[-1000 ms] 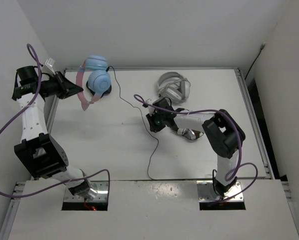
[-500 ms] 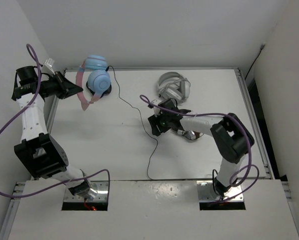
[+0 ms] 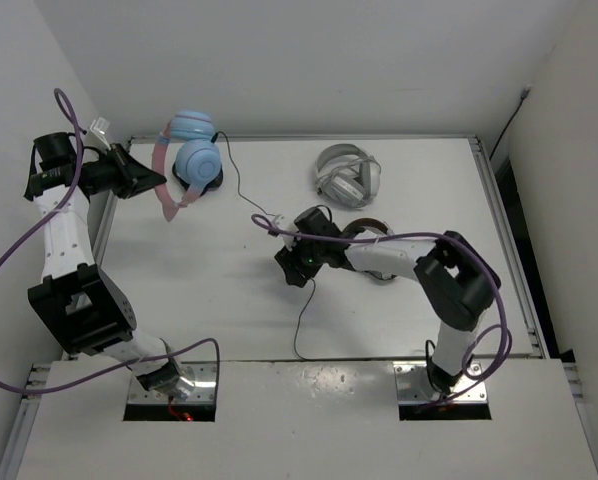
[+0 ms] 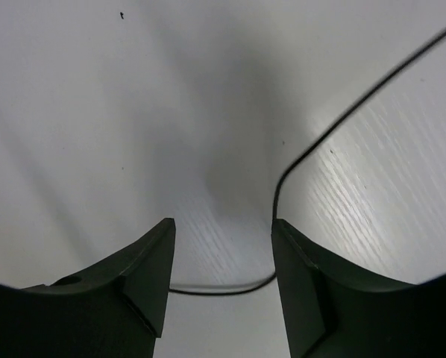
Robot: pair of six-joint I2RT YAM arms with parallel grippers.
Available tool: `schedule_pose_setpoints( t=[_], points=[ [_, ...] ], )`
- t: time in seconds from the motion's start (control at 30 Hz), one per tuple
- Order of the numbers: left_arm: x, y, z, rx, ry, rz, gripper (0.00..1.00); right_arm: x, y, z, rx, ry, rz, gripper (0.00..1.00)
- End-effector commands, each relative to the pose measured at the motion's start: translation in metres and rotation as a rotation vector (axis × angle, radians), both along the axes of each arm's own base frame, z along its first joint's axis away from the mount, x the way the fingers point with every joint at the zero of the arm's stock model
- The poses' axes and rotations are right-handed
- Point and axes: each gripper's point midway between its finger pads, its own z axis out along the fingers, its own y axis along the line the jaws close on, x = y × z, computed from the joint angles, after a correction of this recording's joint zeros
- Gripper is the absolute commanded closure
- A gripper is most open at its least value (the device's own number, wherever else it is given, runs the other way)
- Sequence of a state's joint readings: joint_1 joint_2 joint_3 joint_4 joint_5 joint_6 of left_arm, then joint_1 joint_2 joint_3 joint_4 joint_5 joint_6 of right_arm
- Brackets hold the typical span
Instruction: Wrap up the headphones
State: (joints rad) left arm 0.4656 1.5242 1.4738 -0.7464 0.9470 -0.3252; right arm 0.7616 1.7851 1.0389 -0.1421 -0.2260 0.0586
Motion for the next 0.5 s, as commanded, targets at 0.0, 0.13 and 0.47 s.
schedule_pose_setpoints(
  t=[0.0, 0.13, 0.47],
  points=[
    [0.000, -0.004, 0.025, -0.032, -0.081, -0.042, 1.00, 0.016, 0.019, 0.003, -0.008, -0.058, 0.018, 0.46],
    [-0.002, -0.007, 0.029, -0.040, -0.087, -0.045, 1.00, 0.024, 0.022, -0.012, -0.041, -0.022, -0.024, 0.57],
    [-0.004, -0.007, 0.032, -0.029, -0.100, -0.049, 1.00, 0.036, 0.002, -0.001, -0.040, -0.063, -0.108, 0.51]
  ],
)
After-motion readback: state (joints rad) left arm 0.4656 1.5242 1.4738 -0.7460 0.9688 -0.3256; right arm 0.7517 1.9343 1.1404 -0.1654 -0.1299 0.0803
